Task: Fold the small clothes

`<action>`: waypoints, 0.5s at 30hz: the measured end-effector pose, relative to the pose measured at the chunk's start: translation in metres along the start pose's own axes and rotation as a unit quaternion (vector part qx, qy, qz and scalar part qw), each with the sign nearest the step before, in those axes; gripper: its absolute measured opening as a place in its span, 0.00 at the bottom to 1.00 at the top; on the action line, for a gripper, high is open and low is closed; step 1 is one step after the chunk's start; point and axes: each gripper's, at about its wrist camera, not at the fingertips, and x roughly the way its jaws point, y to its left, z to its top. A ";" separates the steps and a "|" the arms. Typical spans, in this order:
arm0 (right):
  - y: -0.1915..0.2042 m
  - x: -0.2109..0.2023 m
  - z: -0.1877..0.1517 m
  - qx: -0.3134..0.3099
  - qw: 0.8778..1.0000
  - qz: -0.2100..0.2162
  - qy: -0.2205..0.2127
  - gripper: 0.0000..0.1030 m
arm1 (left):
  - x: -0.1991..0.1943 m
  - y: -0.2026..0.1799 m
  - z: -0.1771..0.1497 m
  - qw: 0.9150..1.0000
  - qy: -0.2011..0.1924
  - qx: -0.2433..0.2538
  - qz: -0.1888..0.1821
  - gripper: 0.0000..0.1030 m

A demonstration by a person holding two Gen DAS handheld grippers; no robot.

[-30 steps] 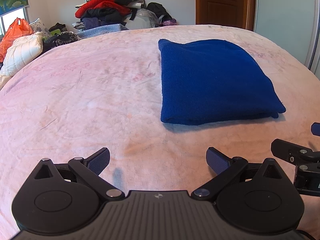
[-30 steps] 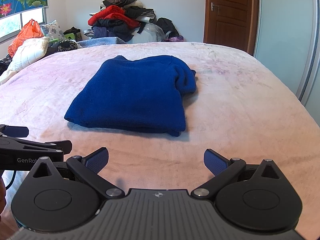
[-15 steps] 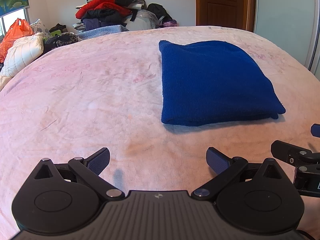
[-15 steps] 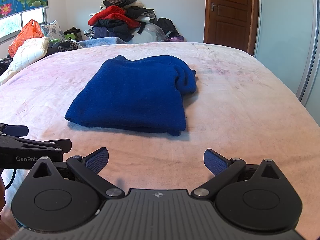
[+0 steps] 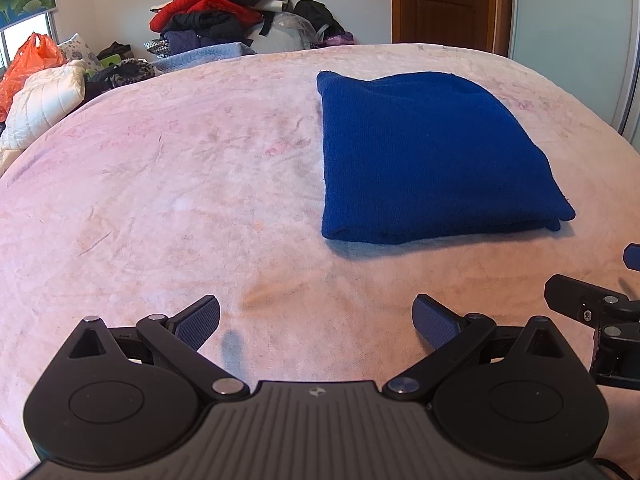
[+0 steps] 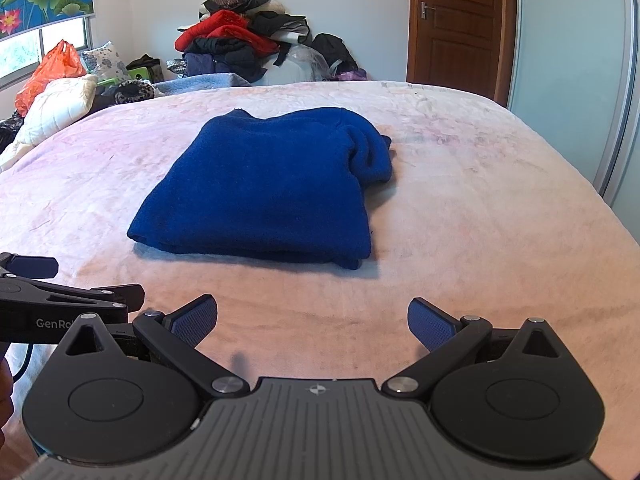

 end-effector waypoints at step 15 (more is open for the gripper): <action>0.000 0.005 -0.001 0.004 1.000 0.006 0.005 0.99 | 0.006 -0.001 0.000 1.000 0.006 0.004 -0.002 1.00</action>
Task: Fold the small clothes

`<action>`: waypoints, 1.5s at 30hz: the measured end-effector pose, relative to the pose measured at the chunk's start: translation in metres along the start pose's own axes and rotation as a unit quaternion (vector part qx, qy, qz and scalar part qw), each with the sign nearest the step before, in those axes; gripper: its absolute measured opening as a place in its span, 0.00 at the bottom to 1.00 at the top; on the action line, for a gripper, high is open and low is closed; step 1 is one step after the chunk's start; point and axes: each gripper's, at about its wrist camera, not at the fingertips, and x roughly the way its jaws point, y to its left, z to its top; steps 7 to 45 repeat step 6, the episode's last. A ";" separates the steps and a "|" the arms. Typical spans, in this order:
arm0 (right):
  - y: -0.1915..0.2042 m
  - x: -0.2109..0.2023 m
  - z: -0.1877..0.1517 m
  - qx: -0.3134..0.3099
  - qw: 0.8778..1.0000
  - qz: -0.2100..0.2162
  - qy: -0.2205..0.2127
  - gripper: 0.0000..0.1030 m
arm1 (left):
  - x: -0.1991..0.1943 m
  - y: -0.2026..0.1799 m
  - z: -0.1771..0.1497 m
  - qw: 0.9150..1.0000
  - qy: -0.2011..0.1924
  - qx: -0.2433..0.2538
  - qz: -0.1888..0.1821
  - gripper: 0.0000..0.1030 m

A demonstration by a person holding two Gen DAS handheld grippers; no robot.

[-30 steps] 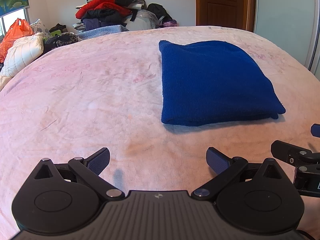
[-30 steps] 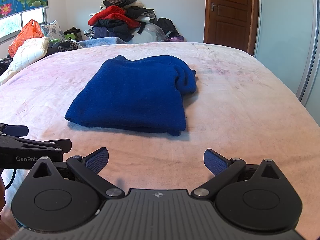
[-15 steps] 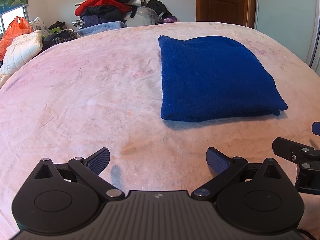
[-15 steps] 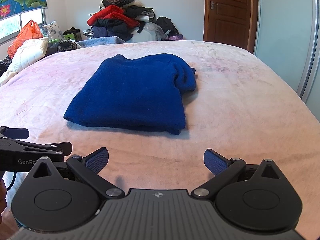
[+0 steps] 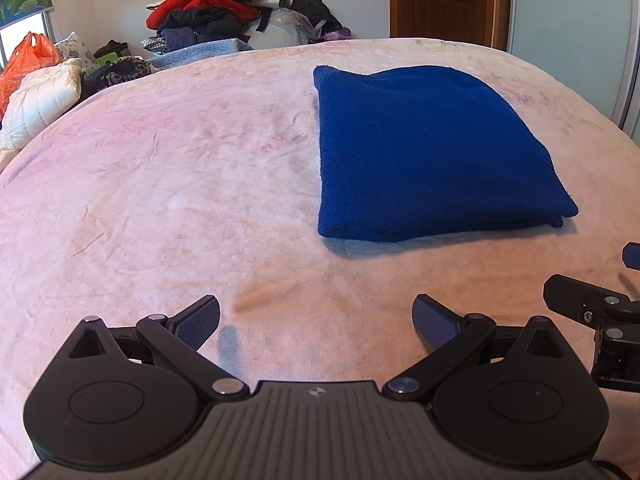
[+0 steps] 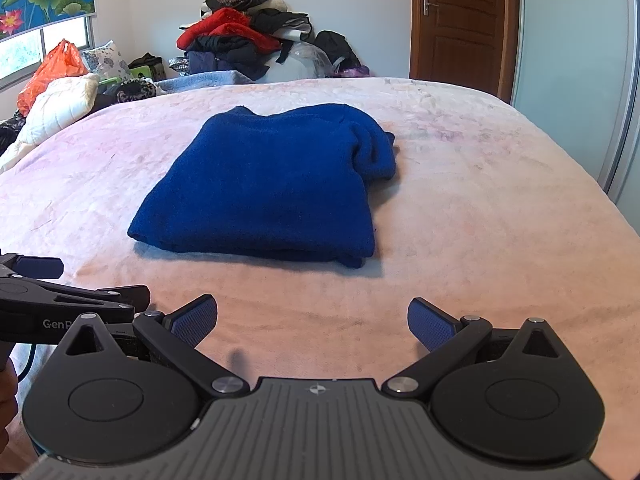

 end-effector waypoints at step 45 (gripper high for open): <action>-0.003 0.002 0.000 0.002 1.000 0.004 0.002 0.99 | 0.003 0.000 0.001 1.000 0.000 0.002 -0.007 1.00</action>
